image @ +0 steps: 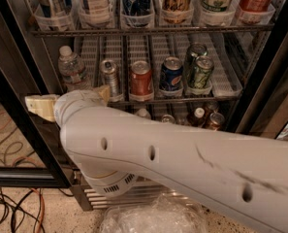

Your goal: Pick water bottle from middle shelf of fridge

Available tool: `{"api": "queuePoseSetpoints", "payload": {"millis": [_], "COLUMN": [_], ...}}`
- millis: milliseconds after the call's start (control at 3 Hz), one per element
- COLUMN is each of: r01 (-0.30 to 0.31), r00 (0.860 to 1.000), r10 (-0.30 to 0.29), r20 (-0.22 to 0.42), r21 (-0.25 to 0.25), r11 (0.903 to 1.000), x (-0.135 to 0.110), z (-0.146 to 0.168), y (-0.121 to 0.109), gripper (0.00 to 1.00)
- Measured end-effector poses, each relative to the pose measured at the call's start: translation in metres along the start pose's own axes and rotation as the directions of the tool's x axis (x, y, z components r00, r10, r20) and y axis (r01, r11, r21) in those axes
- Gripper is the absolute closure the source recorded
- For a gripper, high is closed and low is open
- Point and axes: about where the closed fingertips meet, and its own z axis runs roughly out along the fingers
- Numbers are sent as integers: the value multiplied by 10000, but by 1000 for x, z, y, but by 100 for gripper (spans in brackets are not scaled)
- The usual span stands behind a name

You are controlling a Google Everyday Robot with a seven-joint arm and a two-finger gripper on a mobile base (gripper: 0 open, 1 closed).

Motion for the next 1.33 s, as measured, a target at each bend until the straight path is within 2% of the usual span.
{"api": "queuePoseSetpoints", "payload": {"millis": [333, 667, 1000, 1333], "r01": [-213, -259, -358, -192], "r00": [9992, 9989, 9989, 9998], "r10": [219, 267, 367, 199], "r20": [-326, -381, -295, -90], "r21": [188, 217, 309, 689], "r11": [9996, 9994, 9989, 9974], "x": [2, 3, 5, 6], "z": [5, 5, 10, 23], "y": [9, 10, 12, 18], "gripper": [0, 0, 0, 0]}}
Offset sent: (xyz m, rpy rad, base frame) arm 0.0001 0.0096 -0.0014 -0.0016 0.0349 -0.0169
